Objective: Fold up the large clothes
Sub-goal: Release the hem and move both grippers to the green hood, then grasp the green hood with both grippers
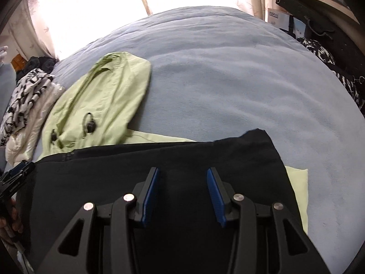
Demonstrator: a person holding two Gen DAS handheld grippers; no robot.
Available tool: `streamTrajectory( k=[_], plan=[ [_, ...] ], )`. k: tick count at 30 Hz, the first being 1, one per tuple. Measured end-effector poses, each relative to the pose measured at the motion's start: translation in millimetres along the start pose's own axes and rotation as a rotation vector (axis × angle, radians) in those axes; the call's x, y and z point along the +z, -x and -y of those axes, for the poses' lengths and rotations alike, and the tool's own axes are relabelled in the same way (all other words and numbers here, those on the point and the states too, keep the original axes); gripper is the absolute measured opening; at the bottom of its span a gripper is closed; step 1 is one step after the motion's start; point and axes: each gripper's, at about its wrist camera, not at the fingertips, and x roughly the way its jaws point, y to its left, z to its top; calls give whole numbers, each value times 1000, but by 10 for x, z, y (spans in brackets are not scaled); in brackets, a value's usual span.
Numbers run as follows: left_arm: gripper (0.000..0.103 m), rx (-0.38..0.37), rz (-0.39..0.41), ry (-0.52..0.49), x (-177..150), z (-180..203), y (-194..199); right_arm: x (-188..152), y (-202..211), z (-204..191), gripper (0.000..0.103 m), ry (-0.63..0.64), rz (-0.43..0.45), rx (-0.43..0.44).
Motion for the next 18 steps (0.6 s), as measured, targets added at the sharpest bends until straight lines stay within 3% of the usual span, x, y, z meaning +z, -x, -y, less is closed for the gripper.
streamTrajectory(
  k=[11, 16, 18],
  plan=[
    [64, -16, 31, -117, 177, 112, 563, 151, 518, -198, 44, 27, 8, 79],
    [64, -11, 42, -167, 314, 207, 750, 286, 715, -266, 57, 46, 11, 84],
    [64, -2, 41, -177, 381, 227, 770, 376, 782, -300, 57, 56, 17, 89]
  ],
)
